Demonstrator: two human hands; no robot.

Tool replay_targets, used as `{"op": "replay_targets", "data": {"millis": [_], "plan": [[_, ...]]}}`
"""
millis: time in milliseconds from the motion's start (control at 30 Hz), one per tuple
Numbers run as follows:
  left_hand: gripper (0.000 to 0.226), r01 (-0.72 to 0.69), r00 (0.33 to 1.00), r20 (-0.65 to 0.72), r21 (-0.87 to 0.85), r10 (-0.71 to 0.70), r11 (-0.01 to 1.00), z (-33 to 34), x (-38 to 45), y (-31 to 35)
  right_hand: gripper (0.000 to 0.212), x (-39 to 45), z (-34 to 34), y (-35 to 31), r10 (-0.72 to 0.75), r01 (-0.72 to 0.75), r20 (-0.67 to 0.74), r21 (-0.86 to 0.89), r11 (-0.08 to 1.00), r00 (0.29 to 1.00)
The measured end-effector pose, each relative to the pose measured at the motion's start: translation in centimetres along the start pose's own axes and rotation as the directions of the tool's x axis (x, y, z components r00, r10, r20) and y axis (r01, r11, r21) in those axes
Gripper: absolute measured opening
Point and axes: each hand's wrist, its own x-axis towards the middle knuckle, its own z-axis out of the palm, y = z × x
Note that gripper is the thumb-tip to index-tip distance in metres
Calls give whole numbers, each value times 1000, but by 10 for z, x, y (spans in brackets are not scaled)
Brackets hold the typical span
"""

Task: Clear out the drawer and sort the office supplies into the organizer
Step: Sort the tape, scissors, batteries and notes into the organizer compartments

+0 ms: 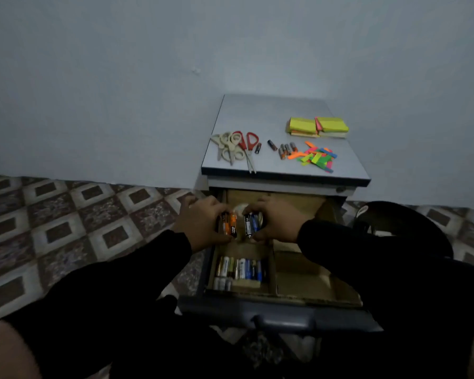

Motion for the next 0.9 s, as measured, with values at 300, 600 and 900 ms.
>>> {"op": "replay_targets", "data": {"millis": [300, 600, 900], "plan": [[53, 149, 977, 161, -25, -143, 989, 41, -62, -8, 59, -12, 77, -13, 39, -47, 96, 80, 996, 995], [52, 205, 975, 116, -137, -190, 969, 46, -71, -26, 46, 4, 129, -5, 79, -91, 191, 51, 995, 978], [56, 186, 983, 50, -211, -179, 960, 57, -55, -33, 42, 13, 140, 0, 94, -121, 218, 111, 986, 971]]}}
